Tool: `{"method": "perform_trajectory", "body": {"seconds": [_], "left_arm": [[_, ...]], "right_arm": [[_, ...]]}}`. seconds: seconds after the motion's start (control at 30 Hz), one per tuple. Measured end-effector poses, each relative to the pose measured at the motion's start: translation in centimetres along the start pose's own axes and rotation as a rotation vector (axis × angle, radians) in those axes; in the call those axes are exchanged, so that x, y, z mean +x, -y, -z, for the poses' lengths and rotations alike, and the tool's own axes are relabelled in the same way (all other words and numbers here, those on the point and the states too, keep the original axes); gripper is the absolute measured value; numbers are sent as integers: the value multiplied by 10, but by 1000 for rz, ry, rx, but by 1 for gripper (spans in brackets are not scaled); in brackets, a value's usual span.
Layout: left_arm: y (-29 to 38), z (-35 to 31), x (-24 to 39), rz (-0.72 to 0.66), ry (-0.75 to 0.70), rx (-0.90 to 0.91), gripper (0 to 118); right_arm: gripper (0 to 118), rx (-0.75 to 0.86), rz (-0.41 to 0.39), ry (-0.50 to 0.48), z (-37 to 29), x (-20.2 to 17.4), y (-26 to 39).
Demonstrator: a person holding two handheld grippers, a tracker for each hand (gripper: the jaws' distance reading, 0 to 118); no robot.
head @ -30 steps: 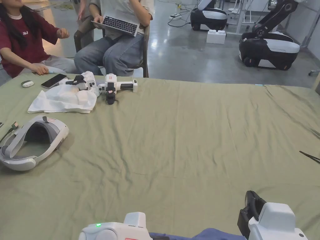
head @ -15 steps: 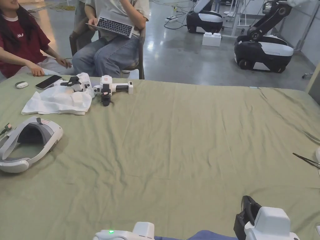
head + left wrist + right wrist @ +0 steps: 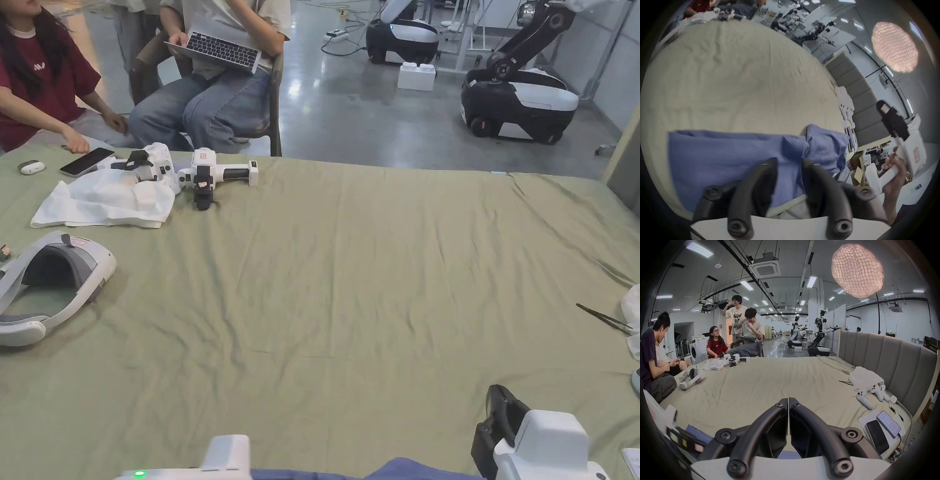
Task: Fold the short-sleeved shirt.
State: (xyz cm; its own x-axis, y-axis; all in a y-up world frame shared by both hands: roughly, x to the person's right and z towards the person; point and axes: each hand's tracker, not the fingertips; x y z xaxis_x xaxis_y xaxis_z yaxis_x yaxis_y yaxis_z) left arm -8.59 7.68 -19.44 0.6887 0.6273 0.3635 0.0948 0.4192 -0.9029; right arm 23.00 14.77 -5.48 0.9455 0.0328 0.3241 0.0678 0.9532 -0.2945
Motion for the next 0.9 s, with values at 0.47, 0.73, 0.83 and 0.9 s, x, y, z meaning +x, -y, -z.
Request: {"method": "perform_trajectory", "body": {"seconds": [0.47, 0.73, 0.83, 0.9], "left_arm": [[-9, -51, -135, -163, 18, -25, 82], [9, -26, -159, -277, 309, -6, 79], [9, -24, -151, -218, 235, 3, 38], [10, -21, -147, -184, 172, -24, 23]], "right_arm": [[0, 7, 13, -12, 5, -7, -4], [0, 8, 14, -18, 4, -11, -6], [0, 9, 14, -19, 5, -12, -8], [0, 9, 13, -18, 5, -13, -9]]}}
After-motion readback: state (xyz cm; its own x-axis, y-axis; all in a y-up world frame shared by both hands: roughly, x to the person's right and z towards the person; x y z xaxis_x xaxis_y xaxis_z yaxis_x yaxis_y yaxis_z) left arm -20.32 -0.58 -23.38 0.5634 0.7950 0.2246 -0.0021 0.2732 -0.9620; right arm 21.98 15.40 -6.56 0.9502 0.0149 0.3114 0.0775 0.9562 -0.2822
